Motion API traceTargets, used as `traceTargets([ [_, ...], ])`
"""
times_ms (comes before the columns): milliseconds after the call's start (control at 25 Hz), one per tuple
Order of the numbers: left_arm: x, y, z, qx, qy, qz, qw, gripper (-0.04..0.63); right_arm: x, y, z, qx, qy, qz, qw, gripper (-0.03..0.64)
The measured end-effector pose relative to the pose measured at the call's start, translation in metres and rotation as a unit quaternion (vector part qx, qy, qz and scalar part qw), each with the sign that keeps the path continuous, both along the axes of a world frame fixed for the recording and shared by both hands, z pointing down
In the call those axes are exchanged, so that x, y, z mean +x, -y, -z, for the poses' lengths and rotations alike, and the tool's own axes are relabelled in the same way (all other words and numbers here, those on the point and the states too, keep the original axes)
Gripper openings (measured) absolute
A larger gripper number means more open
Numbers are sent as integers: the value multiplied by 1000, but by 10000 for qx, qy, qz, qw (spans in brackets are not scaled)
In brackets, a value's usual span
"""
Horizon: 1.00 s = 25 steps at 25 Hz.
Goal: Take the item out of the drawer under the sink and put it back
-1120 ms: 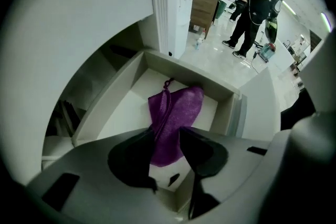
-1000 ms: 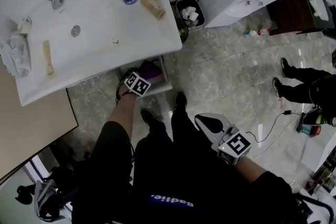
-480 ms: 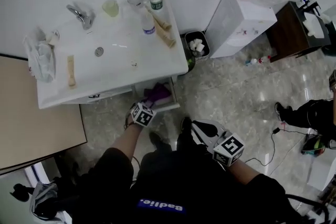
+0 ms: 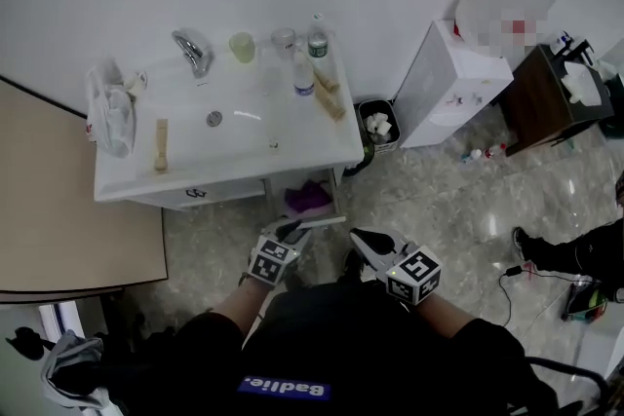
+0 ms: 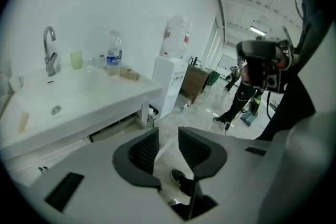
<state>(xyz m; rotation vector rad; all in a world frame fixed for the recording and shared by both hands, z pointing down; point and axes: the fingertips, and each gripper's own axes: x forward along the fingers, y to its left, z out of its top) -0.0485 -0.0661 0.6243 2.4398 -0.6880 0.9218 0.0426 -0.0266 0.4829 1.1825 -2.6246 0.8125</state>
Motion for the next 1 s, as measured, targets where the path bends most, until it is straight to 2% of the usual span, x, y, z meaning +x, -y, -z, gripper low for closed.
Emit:
traceTargets([
  [240,6,-14,82,402,-752,-84,9963,84,-21,1,6,51,-192,243,9995,2],
  [480,1,-25,157,808,-1476,-18,9857,35,-52,-1,35,655,-613,732,9933,2],
  [760,-8,-30,226,1287,-2018,21,9709,6,-78,8,92,1289,-422,990,9858,2],
  [920,-14,-29,252,1431,-2411,224,9596,5,-85,4,103,1345,-198,1017,9855,2],
  [1000,-14,-33,254,1439,-2483,285,9575,5,-86,0,102,1349,-158,1056,9851,2],
])
